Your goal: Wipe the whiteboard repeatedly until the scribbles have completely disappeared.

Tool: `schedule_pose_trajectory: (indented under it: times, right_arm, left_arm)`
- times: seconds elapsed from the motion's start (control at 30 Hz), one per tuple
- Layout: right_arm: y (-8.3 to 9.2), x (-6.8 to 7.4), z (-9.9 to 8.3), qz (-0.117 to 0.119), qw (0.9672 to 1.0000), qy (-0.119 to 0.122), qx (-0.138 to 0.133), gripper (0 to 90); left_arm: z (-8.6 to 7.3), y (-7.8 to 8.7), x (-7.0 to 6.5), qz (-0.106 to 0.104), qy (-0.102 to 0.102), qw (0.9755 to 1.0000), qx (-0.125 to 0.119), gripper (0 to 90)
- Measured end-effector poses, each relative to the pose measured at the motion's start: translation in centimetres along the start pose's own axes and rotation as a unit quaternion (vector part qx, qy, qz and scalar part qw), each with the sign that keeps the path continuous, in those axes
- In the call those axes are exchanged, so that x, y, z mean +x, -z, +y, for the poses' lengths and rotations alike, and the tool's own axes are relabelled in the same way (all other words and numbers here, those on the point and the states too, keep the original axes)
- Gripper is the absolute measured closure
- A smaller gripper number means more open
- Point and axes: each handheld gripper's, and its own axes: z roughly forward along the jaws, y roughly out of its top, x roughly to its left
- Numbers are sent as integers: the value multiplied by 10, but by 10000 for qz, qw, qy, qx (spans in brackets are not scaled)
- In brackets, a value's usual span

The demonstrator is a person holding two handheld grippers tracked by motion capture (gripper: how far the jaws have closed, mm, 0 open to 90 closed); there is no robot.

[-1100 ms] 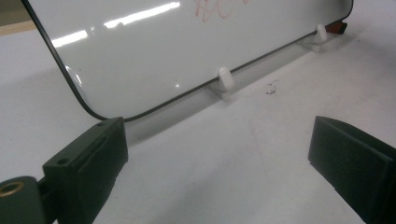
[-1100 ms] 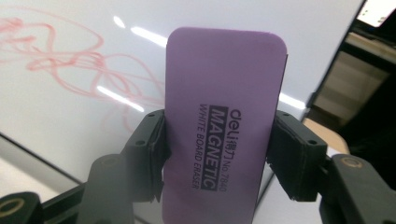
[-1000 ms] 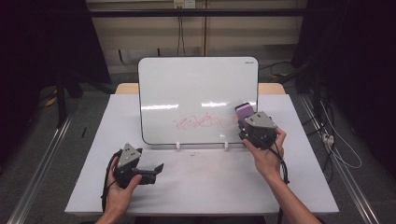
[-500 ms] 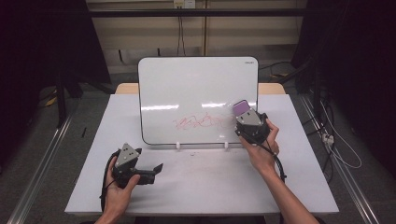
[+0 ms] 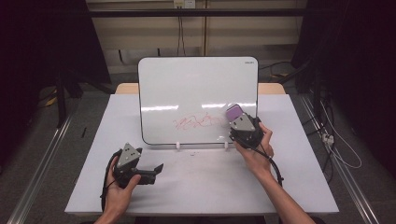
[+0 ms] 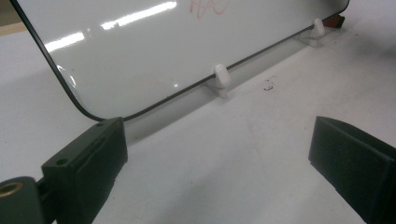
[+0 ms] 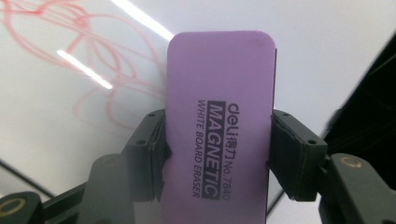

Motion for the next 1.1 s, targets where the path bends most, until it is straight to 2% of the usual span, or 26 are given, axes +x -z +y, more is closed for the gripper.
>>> schedule_pose_trajectory:
  times: [0.07, 0.2, 0.37, 0.53, 0.67, 0.77, 0.93, 1.1]
  right_arm:
    - [0, 2, -1, 49, 10000, 24, -27, 417]
    - [-1, 4, -1, 233, 9997, -80, -36, 417]
    - [-2, -6, -1, 377, 9989, -284, -81, 417]
    - [-3, -35, -2, 137, 9979, -620, -130, 417]
    - [-2, -57, -3, -80, 9973, -714, -113, 417]
    - [-2, -65, -5, -180, 9968, -772, -98, 417]
    - [-3, -45, -2, -273, 9990, -350, -33, 418]
    - [-3, -24, 1, -187, 9998, -67, -41, 418]
  left_arm:
    - [0, 0, 1, -20, -12, 10000, 1, 44]
    - [0, 0, 2, -2, 30, 10000, -28, 44]
    - [0, 0, 3, -15, 24, 10000, -3, 44]
    - [0, 0, 3, -19, 20, 10000, -6, 44]
    - [0, -1, 3, -15, 22, 10000, 16, 44]
    - [0, -1, 3, -21, 12, 10000, 29, 44]
    - [0, -2, 2, -61, 8, 10000, 21, 43]
    - [-1, -2, 3, -60, 59, 9999, 72, 44]
